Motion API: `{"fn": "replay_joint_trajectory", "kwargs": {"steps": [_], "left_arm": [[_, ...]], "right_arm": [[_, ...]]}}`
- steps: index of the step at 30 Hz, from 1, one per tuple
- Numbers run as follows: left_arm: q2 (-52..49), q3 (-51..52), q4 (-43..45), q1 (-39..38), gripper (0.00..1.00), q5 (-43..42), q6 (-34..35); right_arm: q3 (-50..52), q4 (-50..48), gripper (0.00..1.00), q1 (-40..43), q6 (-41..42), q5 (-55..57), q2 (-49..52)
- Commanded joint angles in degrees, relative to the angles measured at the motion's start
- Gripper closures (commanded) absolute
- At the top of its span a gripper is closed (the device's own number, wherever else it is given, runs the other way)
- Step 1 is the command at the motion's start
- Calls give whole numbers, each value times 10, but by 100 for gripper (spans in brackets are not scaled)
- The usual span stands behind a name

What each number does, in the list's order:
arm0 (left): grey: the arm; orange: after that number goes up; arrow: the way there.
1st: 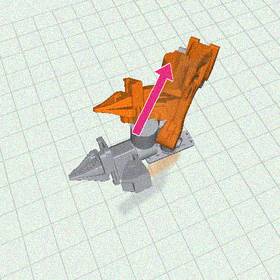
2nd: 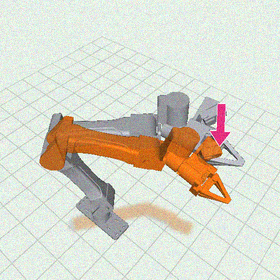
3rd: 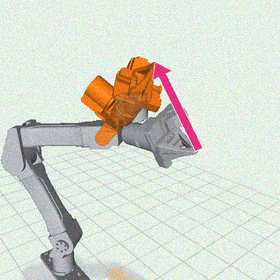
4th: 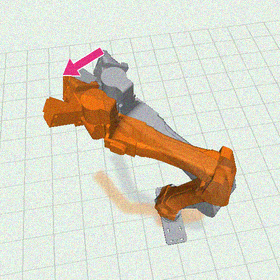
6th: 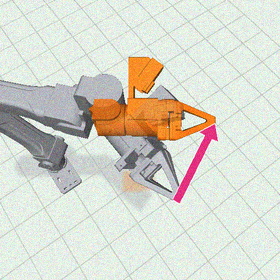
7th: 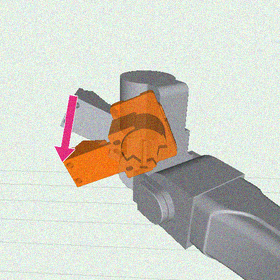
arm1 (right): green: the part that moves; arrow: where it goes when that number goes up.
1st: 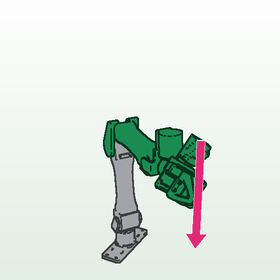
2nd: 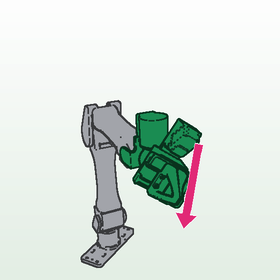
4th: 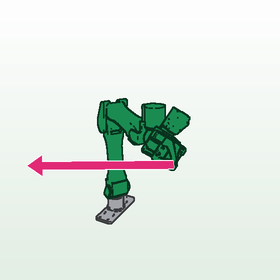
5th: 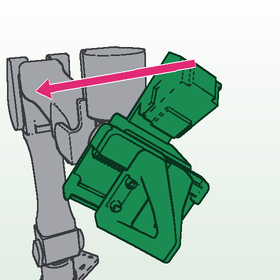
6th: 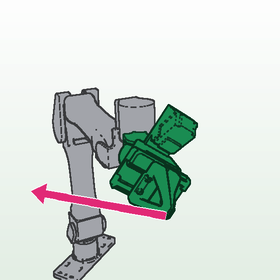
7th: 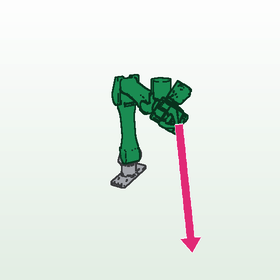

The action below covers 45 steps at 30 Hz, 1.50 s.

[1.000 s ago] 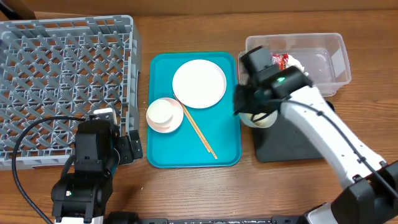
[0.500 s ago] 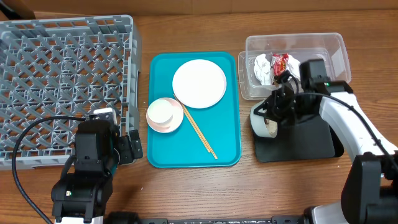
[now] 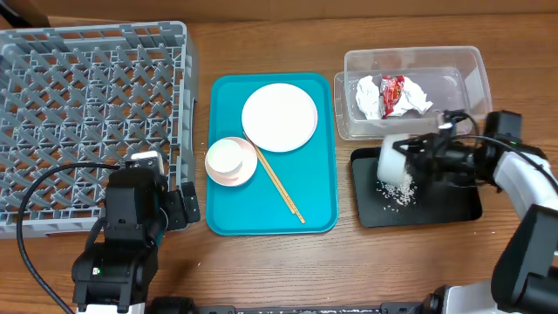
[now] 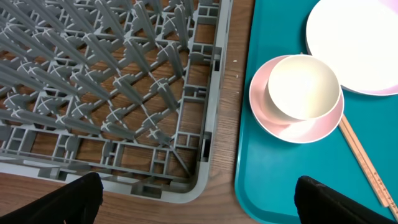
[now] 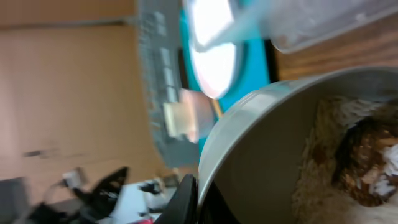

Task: Sort waste into correct bins and load items into the dishwasher
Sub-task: 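Tip the rice bowl over the black tray to empty it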

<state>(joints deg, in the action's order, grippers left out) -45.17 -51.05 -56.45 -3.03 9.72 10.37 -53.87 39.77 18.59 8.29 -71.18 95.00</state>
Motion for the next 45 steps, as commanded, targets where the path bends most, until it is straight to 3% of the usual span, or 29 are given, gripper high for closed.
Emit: {"fn": "replay_joint_trajectory", "kwargs": {"steps": [1,12,23,28,31,34,38,42,45], "left_arm": [[2,-14,2,-3,0,8,6],[2,-14,2,-3,0,8,6],[2,-14,2,-3,0,8,5],[2,-14,2,-3,0,8,5],[2,-14,2,-3,0,8,5],[2,-14,2,-3,0,8,5],[2,-14,2,-3,0,8,5],[2,-14,2,-3,0,8,5],[2,-14,2,-3,0,8,5]], "right_arm": [[2,-3,96,34,-6,-121,-10],[2,-2,96,105,87,-188,-10],[2,-6,96,120,235,-188,-10],[2,-8,96,120,254,-188,-10],[2,-28,96,120,228,-188,-10],[2,-32,96,106,122,-173,-10],[2,-19,96,74,59,-117,-11],[-12,11,96,27,19,13,-17],[-62,89,96,-29,-36,132,-29]]}}
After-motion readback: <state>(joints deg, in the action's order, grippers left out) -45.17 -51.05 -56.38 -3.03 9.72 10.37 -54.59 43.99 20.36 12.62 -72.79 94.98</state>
